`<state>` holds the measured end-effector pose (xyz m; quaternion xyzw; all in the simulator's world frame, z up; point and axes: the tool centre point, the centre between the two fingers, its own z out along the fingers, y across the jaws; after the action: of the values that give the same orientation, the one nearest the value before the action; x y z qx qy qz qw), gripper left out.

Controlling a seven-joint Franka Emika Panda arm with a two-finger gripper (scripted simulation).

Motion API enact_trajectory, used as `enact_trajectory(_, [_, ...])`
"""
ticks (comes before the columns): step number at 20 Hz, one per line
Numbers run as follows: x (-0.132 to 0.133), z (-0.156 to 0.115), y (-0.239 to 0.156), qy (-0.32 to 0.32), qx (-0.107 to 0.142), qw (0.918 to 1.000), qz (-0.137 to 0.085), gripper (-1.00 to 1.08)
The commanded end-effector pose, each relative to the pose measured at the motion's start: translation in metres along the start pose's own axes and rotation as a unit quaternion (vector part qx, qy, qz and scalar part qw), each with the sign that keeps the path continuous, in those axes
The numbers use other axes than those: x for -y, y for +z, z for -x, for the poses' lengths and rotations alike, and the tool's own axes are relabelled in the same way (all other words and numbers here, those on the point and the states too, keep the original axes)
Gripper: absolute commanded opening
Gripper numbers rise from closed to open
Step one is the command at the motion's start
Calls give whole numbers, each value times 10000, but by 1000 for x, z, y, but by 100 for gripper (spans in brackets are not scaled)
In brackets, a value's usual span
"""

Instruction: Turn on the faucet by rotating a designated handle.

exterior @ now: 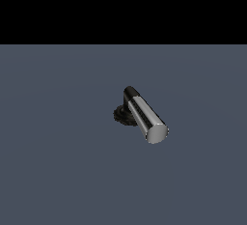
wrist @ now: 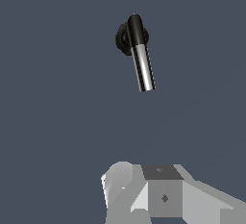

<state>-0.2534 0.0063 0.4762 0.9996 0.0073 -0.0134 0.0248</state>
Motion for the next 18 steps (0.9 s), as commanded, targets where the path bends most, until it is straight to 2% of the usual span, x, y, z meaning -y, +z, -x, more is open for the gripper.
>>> enact_trajectory(1, [0,0,0,0,0,10000,0,-100])
enact_trajectory(9, [-1,-3,15,-63,-7,10000,-9,-100])
enact_trajectory(18, [-5,-12,68,-279,-32,9996,-42,-100])
